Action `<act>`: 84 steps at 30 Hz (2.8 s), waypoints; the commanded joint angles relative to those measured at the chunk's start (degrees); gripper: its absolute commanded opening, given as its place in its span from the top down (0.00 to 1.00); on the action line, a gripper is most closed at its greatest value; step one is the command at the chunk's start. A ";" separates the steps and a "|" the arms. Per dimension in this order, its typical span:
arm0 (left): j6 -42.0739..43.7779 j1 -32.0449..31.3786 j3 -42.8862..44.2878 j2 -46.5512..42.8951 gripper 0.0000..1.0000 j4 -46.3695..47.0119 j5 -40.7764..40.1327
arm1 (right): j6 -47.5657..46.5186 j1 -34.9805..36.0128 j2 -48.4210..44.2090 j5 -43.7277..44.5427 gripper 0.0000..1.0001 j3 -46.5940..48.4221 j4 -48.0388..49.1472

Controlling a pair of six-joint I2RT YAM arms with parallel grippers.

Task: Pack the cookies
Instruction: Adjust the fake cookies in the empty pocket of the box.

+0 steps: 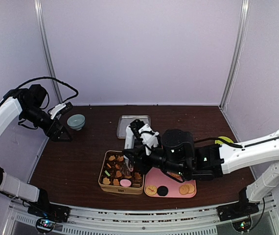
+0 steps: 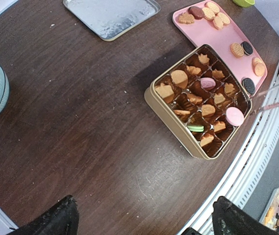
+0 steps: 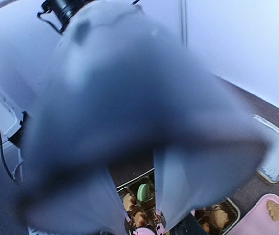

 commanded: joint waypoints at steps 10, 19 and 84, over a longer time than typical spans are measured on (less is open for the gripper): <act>0.92 0.38 0.43 -0.52 0.02 -0.40 0.22 | -2.42 3.64 6.13 -2.46 0.64 5.47 -1.88; 1.15 0.37 0.21 -0.77 0.02 -0.44 0.11 | -3.80 3.53 8.20 -0.65 0.64 6.92 -3.90; 1.37 0.36 -1.02 -1.43 0.02 0.21 0.86 | 3.30 7.40 8.26 12.86 1.00 6.17 -6.73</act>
